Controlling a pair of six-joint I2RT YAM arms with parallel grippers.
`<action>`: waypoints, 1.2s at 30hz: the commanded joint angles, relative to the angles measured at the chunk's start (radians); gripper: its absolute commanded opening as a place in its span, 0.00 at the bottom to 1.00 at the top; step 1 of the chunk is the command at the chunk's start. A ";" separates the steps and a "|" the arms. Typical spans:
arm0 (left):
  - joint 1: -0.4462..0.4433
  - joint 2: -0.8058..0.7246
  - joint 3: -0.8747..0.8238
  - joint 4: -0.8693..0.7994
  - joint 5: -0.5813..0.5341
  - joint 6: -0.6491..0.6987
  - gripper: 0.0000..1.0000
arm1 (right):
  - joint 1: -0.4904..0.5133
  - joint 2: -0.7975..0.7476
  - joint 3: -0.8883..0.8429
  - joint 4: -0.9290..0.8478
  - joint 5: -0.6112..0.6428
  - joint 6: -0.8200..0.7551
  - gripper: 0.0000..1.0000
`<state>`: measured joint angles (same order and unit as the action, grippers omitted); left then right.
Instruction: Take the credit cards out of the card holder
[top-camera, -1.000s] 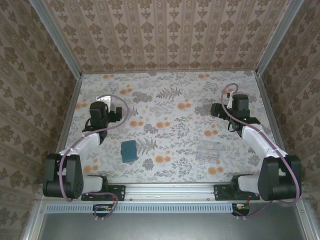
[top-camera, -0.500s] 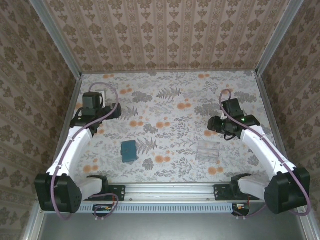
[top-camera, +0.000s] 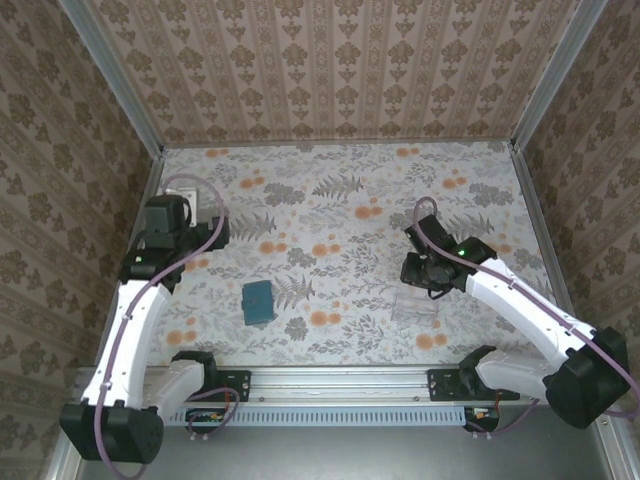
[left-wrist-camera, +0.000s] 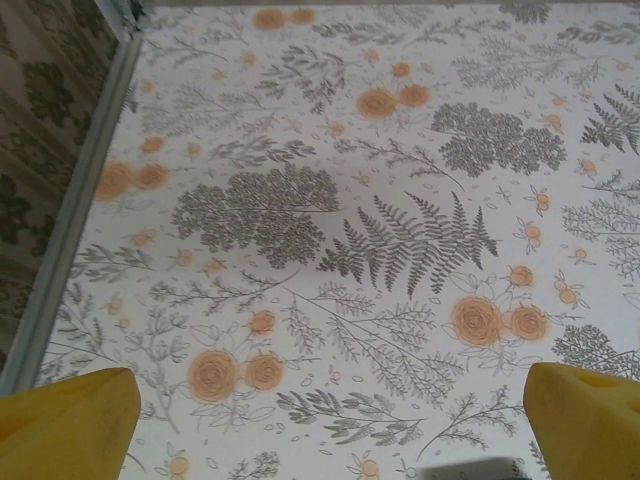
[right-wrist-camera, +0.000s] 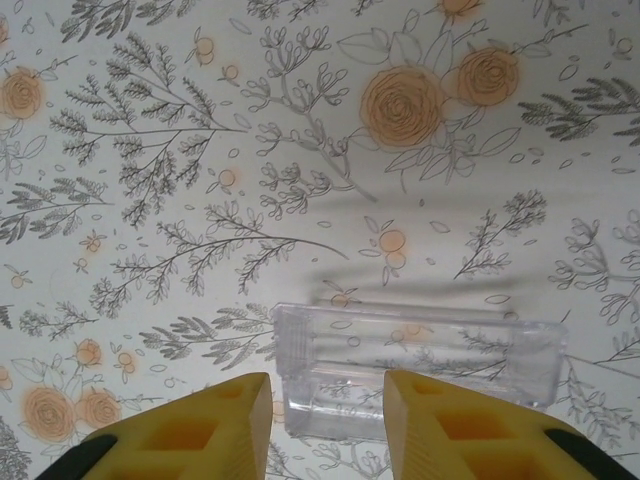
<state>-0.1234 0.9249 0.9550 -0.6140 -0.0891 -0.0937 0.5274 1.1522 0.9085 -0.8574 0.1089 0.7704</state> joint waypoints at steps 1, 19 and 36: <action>0.008 -0.031 -0.031 0.003 -0.041 0.049 1.00 | 0.038 0.035 0.003 -0.027 0.064 0.084 0.34; 0.063 0.003 -0.034 0.025 0.056 0.044 1.00 | 0.134 0.183 -0.035 0.079 0.084 0.184 0.23; 0.065 0.000 -0.040 0.023 0.066 0.044 1.00 | 0.149 0.226 -0.079 0.100 0.090 0.187 0.17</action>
<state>-0.0639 0.9405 0.9234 -0.5976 -0.0441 -0.0586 0.6704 1.3636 0.8524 -0.7414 0.1703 0.9466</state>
